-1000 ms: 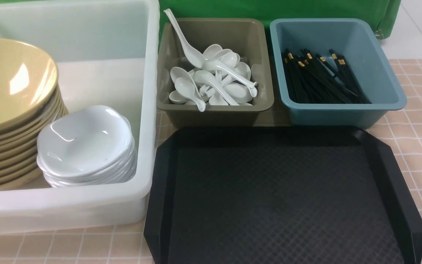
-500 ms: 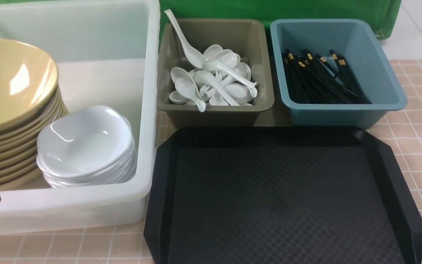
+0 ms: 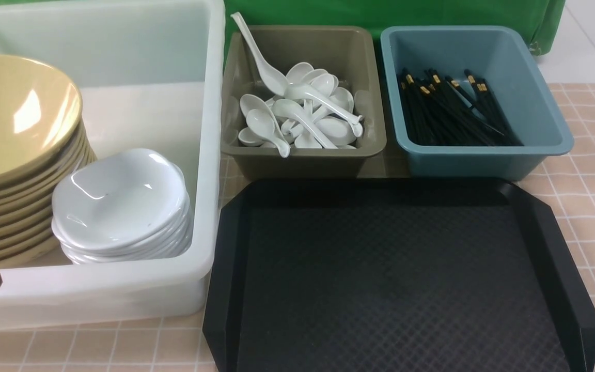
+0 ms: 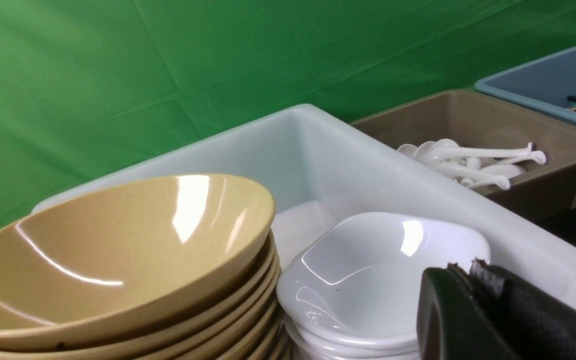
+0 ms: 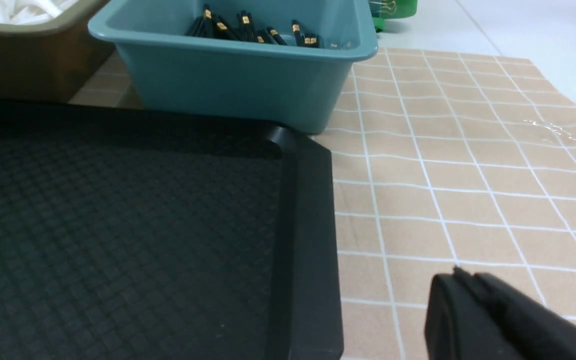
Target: On brown table put chopsticks spoon bowls plates into blue grey white boxes.
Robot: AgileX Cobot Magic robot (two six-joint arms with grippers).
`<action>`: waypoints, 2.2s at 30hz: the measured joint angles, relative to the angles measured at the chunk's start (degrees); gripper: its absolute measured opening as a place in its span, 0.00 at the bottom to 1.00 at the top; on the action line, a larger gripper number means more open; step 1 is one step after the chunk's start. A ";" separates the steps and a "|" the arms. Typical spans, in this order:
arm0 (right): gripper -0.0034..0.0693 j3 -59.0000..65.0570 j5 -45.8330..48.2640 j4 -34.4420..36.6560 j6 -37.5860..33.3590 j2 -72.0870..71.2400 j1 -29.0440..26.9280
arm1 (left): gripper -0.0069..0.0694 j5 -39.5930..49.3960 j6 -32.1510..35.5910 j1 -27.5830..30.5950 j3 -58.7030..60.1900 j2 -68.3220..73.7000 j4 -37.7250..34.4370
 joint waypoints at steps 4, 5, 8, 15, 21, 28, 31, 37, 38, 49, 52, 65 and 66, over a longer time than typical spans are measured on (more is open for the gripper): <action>0.13 0.00 0.00 0.00 -0.06 0.00 0.00 | 0.10 0.00 0.00 0.00 0.00 0.00 0.00; 0.13 0.00 0.00 0.00 -0.06 0.00 0.00 | 0.10 0.00 0.00 0.00 0.00 0.00 0.00; 0.13 0.00 0.00 0.00 -0.06 0.00 0.00 | 0.10 0.00 0.00 0.00 0.00 0.00 0.00; 0.14 0.00 0.03 0.00 -0.06 0.00 0.00 | 0.10 -0.20 0.00 0.00 0.86 -0.58 0.00; 0.14 0.00 0.03 0.00 -0.06 0.00 0.00 | 0.10 -4.13 -6.16 0.00 7.42 -0.79 10.13; 0.16 0.00 0.03 0.00 -0.06 0.00 0.00 | 0.10 -18.14 -35.58 0.00 15.44 -0.79 24.03; 0.16 0.00 0.08 0.00 -0.06 0.00 0.00 | 0.10 -17.73 -42.27 0.00 16.05 -0.79 25.87; 0.17 0.00 0.07 0.00 -0.06 0.00 0.00 | 0.10 -5.26 -46.82 0.00 16.05 -0.79 26.44; 0.17 0.00 0.07 0.30 -0.06 0.00 0.00 | 0.10 -5.08 -46.99 0.00 16.05 -0.79 26.44; 0.18 0.00 0.07 0.30 -0.06 0.00 0.00 | 0.10 -4.49 -48.24 0.00 15.95 -0.79 25.21; 0.19 0.00 0.07 0.00 -0.06 0.00 0.00 | 0.10 -4.49 -48.24 0.00 15.95 -0.79 25.12; 0.20 0.00 0.07 0.00 -0.06 0.00 0.00 | 0.10 -4.78 -47.92 0.00 15.95 -0.79 25.00; 0.20 0.00 0.07 0.00 -0.06 0.00 0.00 | 0.10 -4.85 -47.92 0.00 15.95 -0.79 24.95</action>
